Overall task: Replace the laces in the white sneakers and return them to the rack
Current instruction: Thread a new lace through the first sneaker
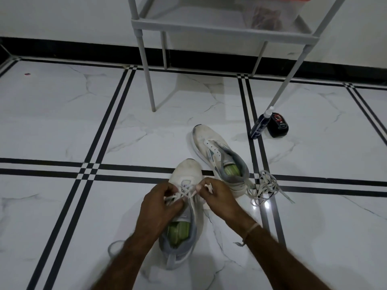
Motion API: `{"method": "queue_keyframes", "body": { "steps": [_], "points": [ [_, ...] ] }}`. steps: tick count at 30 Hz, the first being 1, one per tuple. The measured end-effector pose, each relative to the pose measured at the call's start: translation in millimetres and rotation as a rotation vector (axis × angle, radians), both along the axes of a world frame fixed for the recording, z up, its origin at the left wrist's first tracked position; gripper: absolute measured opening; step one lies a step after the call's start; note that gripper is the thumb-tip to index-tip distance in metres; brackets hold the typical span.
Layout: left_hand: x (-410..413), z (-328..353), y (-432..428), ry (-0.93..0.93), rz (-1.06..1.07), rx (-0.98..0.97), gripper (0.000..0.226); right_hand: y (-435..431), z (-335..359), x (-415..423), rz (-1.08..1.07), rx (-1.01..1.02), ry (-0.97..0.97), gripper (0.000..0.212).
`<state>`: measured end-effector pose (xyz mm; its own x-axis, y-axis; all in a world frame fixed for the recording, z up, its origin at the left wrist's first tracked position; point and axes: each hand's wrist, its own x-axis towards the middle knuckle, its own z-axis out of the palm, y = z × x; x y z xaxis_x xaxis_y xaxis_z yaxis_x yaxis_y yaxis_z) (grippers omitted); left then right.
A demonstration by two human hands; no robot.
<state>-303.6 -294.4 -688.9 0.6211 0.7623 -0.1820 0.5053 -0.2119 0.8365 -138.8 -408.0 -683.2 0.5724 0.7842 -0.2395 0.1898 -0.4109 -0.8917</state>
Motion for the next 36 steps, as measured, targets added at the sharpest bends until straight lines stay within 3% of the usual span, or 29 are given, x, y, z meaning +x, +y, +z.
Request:
{"method": "queue_keyframes", "body": {
  "steps": [3, 4, 8, 10, 12, 14, 20, 27, 36],
  "points": [
    [-4.2, 2.3, 0.8, -0.034, -0.020, -0.068, 0.040, -2.1, 25.3, 9.2, -0.073, -0.050, 0.350, 0.033],
    [-6.6, 3.5, 1.2, -0.047, -0.020, -0.091, 0.040, -2.4, 30.2, 14.9, -0.102, -0.044, 0.354, 0.034],
    [-11.8, 4.2, 0.3, -0.067, -0.003, -0.048, 0.034, 4.9, 27.7, 27.3, -0.076, 0.063, -0.229, 0.031],
    [-13.4, 2.1, -1.1, -0.006, -0.011, 0.108, 0.032, 7.7, 25.2, 18.5, 0.023, 0.060, -0.264, 0.031],
    [-13.7, 2.5, -2.3, 0.022, 0.001, 0.190, 0.022, 10.2, 24.6, 7.8, 0.101, 0.086, -0.316, 0.016],
    [-13.1, 4.6, -2.2, 0.009, 0.019, 0.149, 0.015, 10.3, 16.9, -2.2, 0.124, 0.140, -0.286, 0.011],
    [-17.2, 3.7, 0.3, -0.089, 0.125, -0.030, 0.023, 10.3, 0.7, -17.2, 0.104, 0.113, -0.058, 0.010],
    [-24.4, 2.8, 4.8, -0.012, -0.039, 0.002, 0.011, 13.7, -8.4, -21.9, 0.055, 0.116, -0.202, 0.003],
    [-18.1, 4.4, 6.0, -0.114, 0.047, -0.188, 0.011, 22.5, -8.8, -28.3, 0.080, 0.018, -0.237, 0.003]
  ]
}}
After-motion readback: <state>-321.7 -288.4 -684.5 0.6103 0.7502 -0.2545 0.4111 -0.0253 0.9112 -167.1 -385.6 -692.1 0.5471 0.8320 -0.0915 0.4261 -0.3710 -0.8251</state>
